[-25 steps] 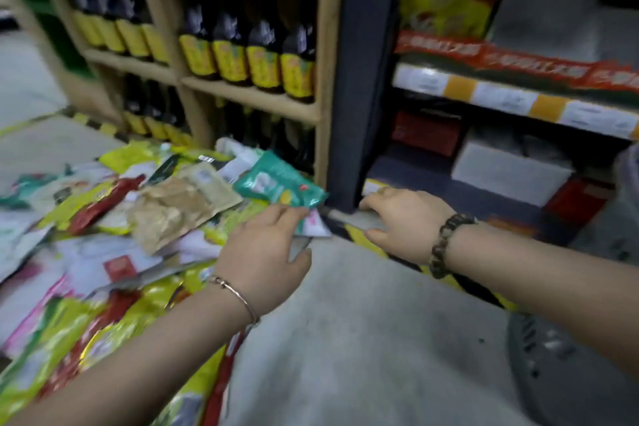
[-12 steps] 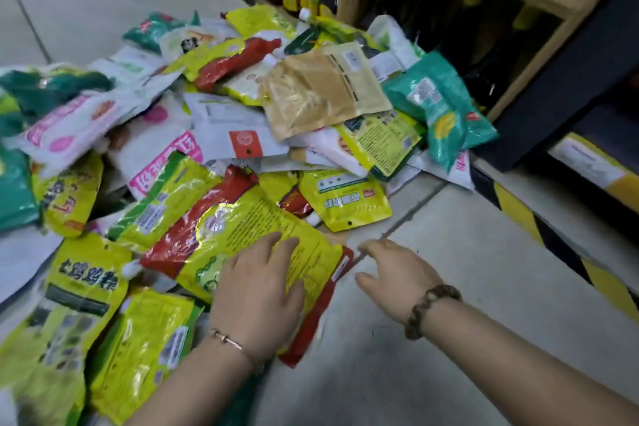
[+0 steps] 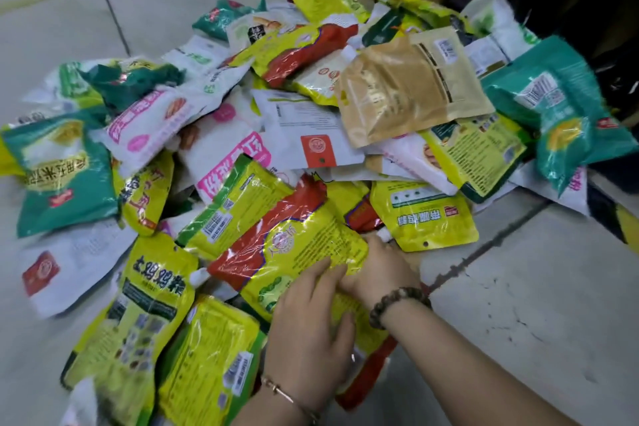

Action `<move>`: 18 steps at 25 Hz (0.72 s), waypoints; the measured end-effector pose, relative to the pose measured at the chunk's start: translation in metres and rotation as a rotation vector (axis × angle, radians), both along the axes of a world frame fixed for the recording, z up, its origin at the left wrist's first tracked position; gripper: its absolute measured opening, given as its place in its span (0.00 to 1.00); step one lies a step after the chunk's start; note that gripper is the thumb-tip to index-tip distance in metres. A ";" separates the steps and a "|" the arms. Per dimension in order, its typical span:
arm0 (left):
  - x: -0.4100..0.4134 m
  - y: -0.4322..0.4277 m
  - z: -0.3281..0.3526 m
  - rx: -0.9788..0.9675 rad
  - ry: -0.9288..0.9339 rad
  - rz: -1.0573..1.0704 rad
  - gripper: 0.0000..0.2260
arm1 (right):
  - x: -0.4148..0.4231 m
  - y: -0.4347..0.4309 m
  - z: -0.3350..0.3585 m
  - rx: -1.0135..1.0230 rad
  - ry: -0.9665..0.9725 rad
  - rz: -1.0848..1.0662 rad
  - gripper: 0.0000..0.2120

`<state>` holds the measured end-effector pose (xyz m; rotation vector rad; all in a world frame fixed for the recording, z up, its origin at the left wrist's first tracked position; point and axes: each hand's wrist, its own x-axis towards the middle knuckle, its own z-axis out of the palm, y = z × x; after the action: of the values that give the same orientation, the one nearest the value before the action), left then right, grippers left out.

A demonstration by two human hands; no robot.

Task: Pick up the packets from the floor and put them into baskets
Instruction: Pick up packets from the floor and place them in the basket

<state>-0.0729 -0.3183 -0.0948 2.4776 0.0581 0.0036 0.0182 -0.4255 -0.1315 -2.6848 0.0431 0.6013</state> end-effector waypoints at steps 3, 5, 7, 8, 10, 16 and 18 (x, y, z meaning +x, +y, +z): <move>0.004 -0.002 0.004 -0.107 -0.008 0.069 0.23 | -0.011 -0.012 -0.003 0.319 0.052 -0.144 0.33; 0.006 -0.002 0.005 -0.190 -0.039 0.113 0.23 | -0.020 -0.031 -0.002 0.419 0.067 -0.249 0.29; 0.007 -0.001 0.008 -0.332 -0.052 0.230 0.24 | -0.032 -0.057 0.000 0.460 0.050 -0.372 0.16; 0.009 0.000 0.009 -0.434 -0.036 0.308 0.24 | -0.039 -0.070 0.003 0.476 0.024 -0.438 0.09; 0.011 -0.002 0.008 -0.647 0.085 0.437 0.27 | -0.054 -0.094 0.014 0.508 -0.030 -0.556 0.08; 0.006 -0.034 0.004 -1.223 0.461 0.284 0.17 | -0.071 -0.107 0.052 0.786 -0.043 -0.695 0.05; 0.004 -0.034 0.007 -1.229 0.406 0.413 0.14 | -0.069 -0.092 0.061 0.887 -0.010 -0.669 0.04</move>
<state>-0.0685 -0.3527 -0.0878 1.1778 0.5602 -0.2729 -0.0507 -0.5176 -0.0701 -1.6628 0.5161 0.2803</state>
